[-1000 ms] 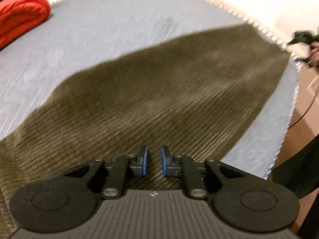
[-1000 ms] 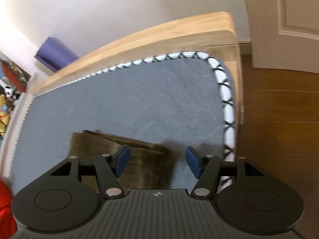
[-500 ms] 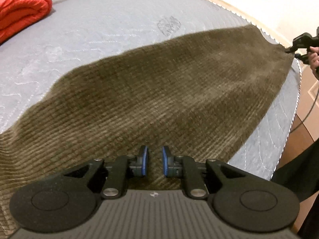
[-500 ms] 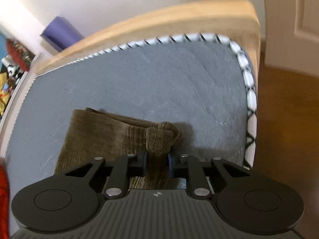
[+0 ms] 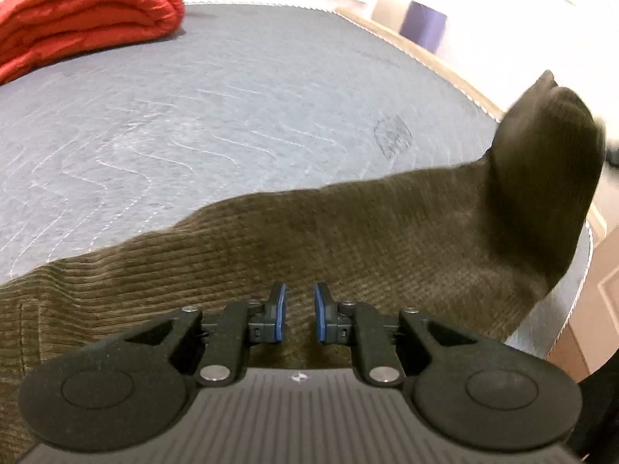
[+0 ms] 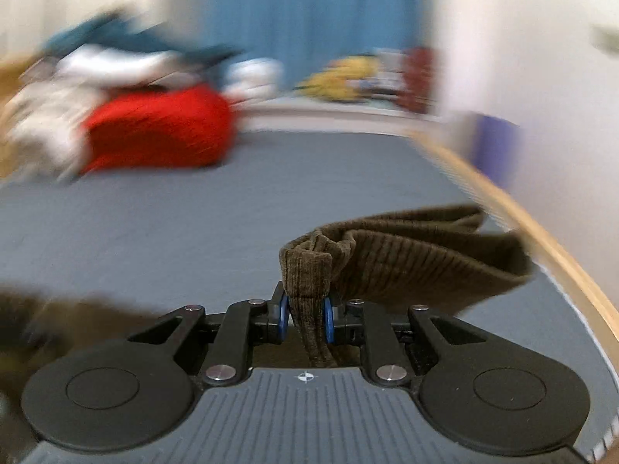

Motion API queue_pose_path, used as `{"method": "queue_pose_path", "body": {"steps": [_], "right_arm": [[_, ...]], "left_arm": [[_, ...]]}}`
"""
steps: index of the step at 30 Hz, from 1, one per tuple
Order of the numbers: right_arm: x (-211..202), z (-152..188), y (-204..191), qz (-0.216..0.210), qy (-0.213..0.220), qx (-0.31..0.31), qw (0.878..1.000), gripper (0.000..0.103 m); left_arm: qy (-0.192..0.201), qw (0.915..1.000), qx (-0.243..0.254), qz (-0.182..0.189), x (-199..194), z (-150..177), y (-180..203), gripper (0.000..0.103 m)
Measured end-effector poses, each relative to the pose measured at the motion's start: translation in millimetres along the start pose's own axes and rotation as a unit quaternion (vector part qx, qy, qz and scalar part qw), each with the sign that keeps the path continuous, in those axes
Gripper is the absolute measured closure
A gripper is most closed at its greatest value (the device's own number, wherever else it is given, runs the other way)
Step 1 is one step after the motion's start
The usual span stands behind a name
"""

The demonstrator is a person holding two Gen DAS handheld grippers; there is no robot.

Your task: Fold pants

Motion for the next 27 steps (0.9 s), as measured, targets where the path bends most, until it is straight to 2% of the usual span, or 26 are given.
{"method": "queue_pose_path", "body": {"steps": [3,5,7,9,11,14,16,18,20,23,25,27], "right_arm": [[10,33,-86,-0.082,-0.037,-0.081,0.993,0.084],[19,62,-129,-0.136,-0.074,-0.132,0.979,0.083],[28,100,-163,-0.175,-0.135,-0.167,0.961,0.08],[30,124,-179,-0.2,-0.18,-0.185,0.945,0.069],[22,123,-180,-0.211,-0.175,-0.193,0.942,0.064],[15,91,-163,-0.261,-0.175,-0.136,0.939,0.066],[12,62,-148,-0.264,-0.154,-0.115,0.945,0.066],[16,48,-137,-0.259,-0.141,-0.125,0.947,0.066],[29,49,-133,-0.263,-0.152,-0.133,0.943,0.065],[46,72,-135,-0.277,-0.165,-0.122,0.939,0.066],[47,92,-140,-0.284,-0.177,-0.147,0.931,0.066],[45,102,-144,-0.29,-0.17,-0.174,0.926,0.065]], "left_arm": [[0.0,0.9999,-0.015,0.003,-3,0,-8,0.086],[-0.002,0.9998,-0.022,0.004,-4,1,-13,0.085],[-0.004,0.9996,-0.029,0.004,-4,1,-18,0.085],[-0.007,0.9993,-0.037,0.004,-4,2,-23,0.084],[-0.009,0.999,-0.043,0.006,-3,3,-25,0.084],[-0.01,0.9988,-0.045,0.012,-1,2,-26,0.084],[-0.008,0.9985,-0.05,0.021,2,-1,-23,0.084],[-0.007,0.9977,-0.06,0.033,7,-2,-20,0.085],[-0.006,0.9969,-0.067,0.04,10,-5,-17,0.085],[-0.003,0.9969,-0.067,0.041,14,-7,-14,0.085],[-0.003,0.997,-0.067,0.04,15,-8,-13,0.085],[-0.005,0.997,-0.066,0.04,16,-9,-14,0.085]]}}
Point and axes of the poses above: each gripper's, at about its wrist camera, not at the fingertips, and x roughly the way its jaws point, y to its right, z to its underside, the point moved 5 cm from there along x, roughly the way its jaws point, and after that the axes turned 4 degrees about x, right-handed, at the moved point
